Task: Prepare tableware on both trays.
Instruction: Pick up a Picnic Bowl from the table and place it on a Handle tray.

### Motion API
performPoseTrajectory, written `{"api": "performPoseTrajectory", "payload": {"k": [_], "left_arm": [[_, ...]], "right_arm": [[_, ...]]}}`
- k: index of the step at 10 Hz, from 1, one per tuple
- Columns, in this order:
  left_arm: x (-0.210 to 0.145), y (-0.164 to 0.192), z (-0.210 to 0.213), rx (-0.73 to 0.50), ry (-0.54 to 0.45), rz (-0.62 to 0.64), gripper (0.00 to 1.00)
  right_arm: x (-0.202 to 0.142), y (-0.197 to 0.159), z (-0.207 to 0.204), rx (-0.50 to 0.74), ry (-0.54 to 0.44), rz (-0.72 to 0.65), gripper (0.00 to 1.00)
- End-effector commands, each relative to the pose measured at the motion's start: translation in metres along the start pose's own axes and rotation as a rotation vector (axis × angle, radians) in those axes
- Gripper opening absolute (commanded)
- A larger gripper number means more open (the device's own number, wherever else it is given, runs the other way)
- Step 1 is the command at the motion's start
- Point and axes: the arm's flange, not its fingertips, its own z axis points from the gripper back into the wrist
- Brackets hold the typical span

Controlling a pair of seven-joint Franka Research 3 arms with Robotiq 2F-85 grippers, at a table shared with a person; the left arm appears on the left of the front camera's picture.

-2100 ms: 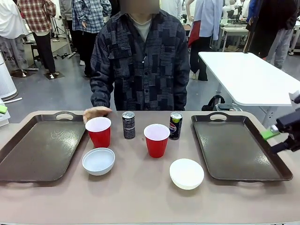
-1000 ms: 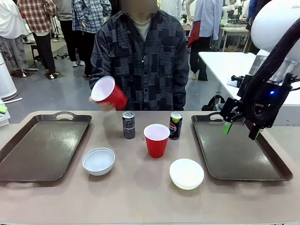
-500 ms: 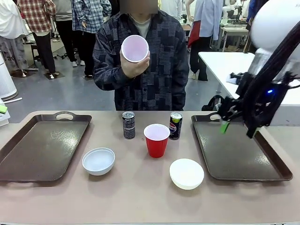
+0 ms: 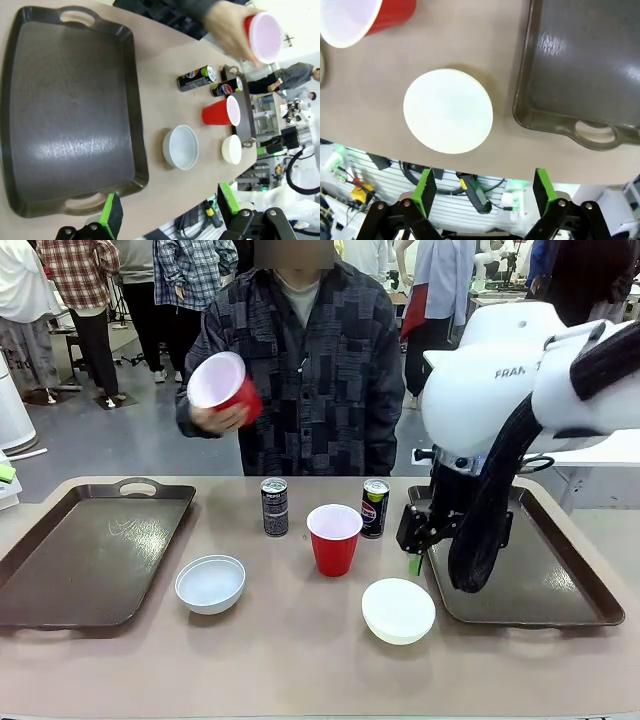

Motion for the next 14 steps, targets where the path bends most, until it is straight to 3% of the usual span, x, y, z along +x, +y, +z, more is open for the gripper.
{"api": "performPoseTrajectory", "payload": {"k": [1,5,10,11,12,13,14], "left_arm": [[0.001,0.001,0.001,-0.018,-0.009,-0.001,1.0],[0.001,0.001,0.001,-0.018,-0.009,-0.001,1.0],[0.001,0.001,0.001,-0.018,-0.009,-0.001,1.0],[0.001,0.001,0.001,-0.018,-0.009,-0.001,1.0],[0.001,0.001,0.001,-0.018,-0.009,-0.001,1.0],[0.001,0.001,0.001,-0.018,-0.009,-0.001,1.0],[0.001,0.001,0.001,-0.018,-0.009,-0.001,1.0]], "right_arm": [[-0.005,0.002,-0.003,-0.045,-0.058,-0.028,1.0],[0.018,0.006,-0.046,0.009,-0.096,-0.009,1.0],[0.034,0.022,-0.086,0.008,-0.019,0.06,1.0],[0.034,0.023,-0.087,-0.003,-0.022,0.078,0.41],[0.032,0.023,-0.087,-0.001,-0.02,0.076,0.41],[0.03,0.023,-0.085,0.003,-0.025,0.075,0.0],[0.03,0.021,-0.084,0.008,-0.028,0.069,0.37]]}}
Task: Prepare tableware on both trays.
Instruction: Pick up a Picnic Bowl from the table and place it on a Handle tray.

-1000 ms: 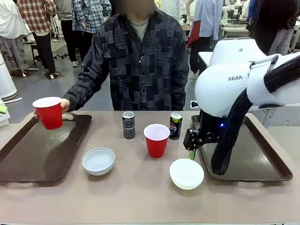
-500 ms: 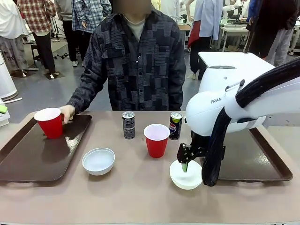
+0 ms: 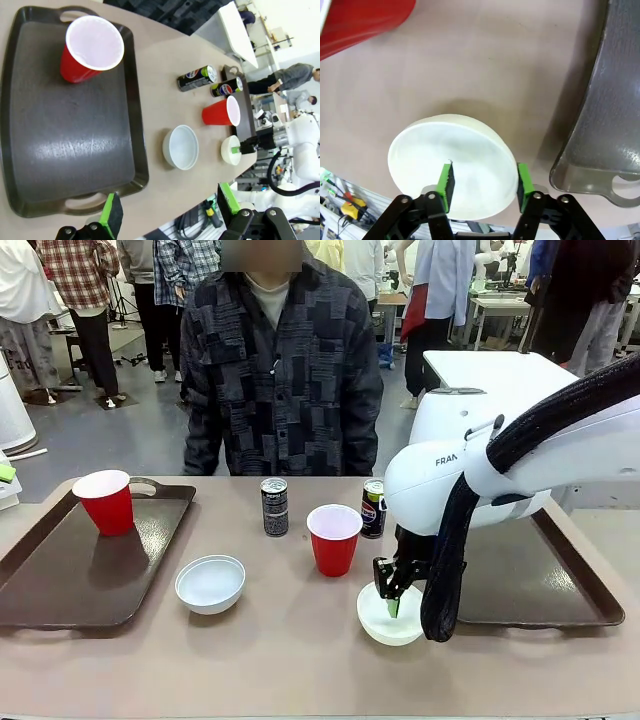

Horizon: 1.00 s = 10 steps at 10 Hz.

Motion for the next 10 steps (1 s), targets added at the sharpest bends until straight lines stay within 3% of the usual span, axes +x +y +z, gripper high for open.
{"api": "performPoseTrajectory", "payload": {"k": [1,3,6,10], "left_arm": [[0.001,0.001,0.001,-0.018,-0.008,-0.001,1.0],[0.001,0.001,0.001,-0.018,-0.008,-0.001,1.0],[0.001,0.001,0.001,-0.018,-0.008,-0.001,1.0],[0.001,0.001,0.001,-0.018,-0.008,-0.001,1.0]], "right_arm": [[0.001,-0.006,0.004,0.0,-0.019,0.012,0.0],[0.002,-0.009,0.004,0.007,-0.019,0.009,0.03],[0.005,-0.016,0.006,0.018,-0.017,-0.002,0.0],[0.017,-0.026,0.022,0.031,0.044,-0.043,0.0]]}}
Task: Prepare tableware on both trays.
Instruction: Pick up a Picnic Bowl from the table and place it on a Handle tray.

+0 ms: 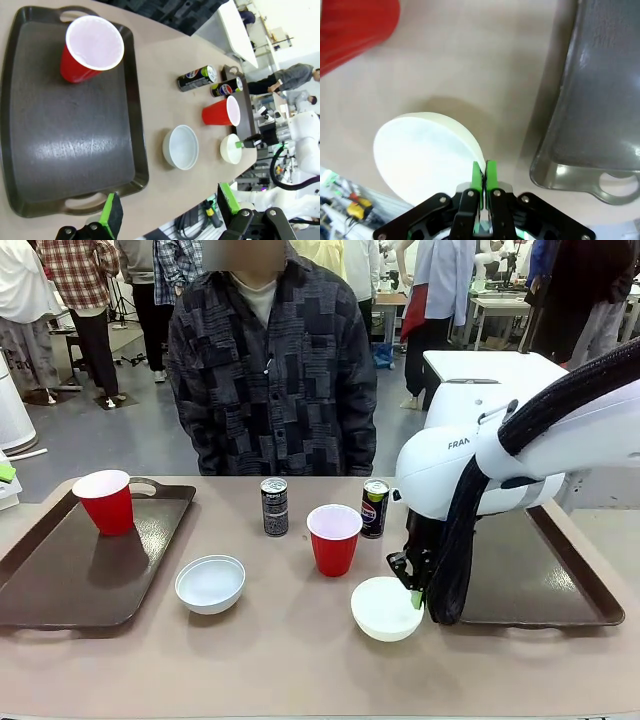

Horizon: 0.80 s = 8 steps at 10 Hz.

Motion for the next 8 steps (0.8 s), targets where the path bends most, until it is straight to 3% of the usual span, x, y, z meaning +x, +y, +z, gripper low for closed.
{"api": "performPoseTrajectory", "payload": {"k": [1,5,6,7,8], "left_arm": [[0.001,0.001,0.001,-0.018,-0.008,-0.001,1.0],[0.001,0.001,0.001,-0.018,-0.008,-0.001,1.0],[0.001,0.001,0.001,-0.018,-0.008,-0.001,1.0],[0.001,0.001,0.001,-0.018,-0.008,-0.001,1.0],[0.001,0.001,0.001,-0.018,-0.008,-0.001,1.0]], "right_arm": [[0.012,-0.008,0.025,0.025,0.033,-0.007,0.0],[0.03,-0.023,0.101,0.058,0.052,-0.021,0.0],[0.044,-0.023,0.109,0.07,0.096,-0.128,0.0],[0.02,-0.019,0.093,0.046,0.032,-0.032,0.0],[0.02,-0.019,0.093,0.046,0.032,-0.032,0.0]]}}
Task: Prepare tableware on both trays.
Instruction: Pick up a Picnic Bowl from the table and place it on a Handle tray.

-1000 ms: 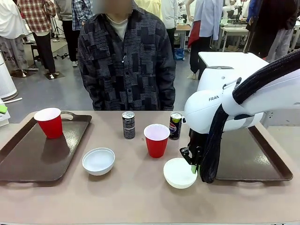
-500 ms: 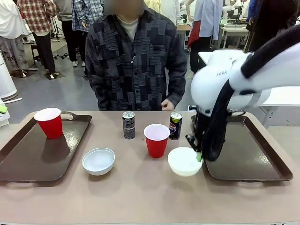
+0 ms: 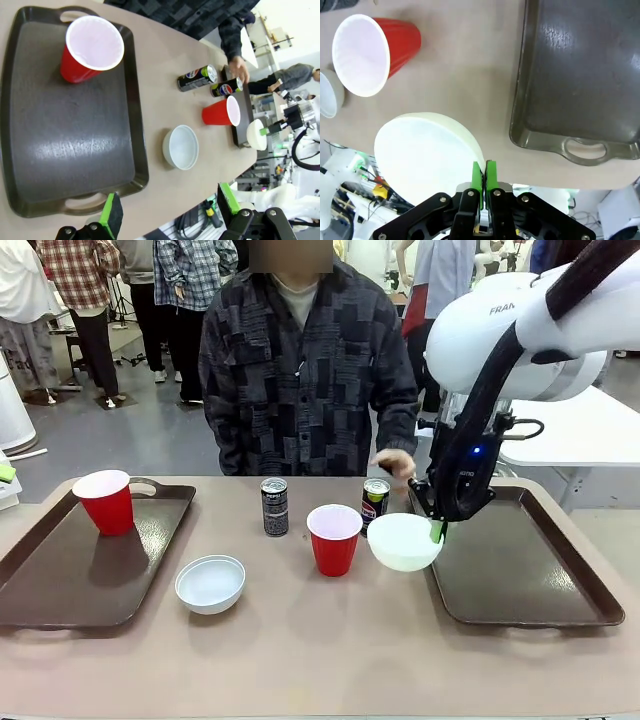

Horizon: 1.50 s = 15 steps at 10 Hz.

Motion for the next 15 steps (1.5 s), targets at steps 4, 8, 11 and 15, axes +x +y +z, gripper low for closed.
{"api": "performPoseTrajectory", "payload": {"k": [4,8,11,15], "left_arm": [[0.001,0.001,0.001,-0.018,-0.008,-0.001,1.0],[0.001,0.001,0.001,-0.018,-0.008,-0.001,1.0],[0.001,0.001,0.001,-0.018,-0.008,-0.001,1.0],[0.001,0.001,0.001,-0.018,-0.008,-0.001,1.0]], "right_arm": [[-0.137,-0.01,-0.026,-0.017,-0.125,0.134,0.04],[-0.116,-0.014,-0.023,0.0,-0.097,0.074,0.04],[-0.125,-0.017,-0.02,-0.029,-0.107,0.087,0.04],[-0.125,-0.017,-0.02,-0.029,-0.107,0.087,0.04]]}}
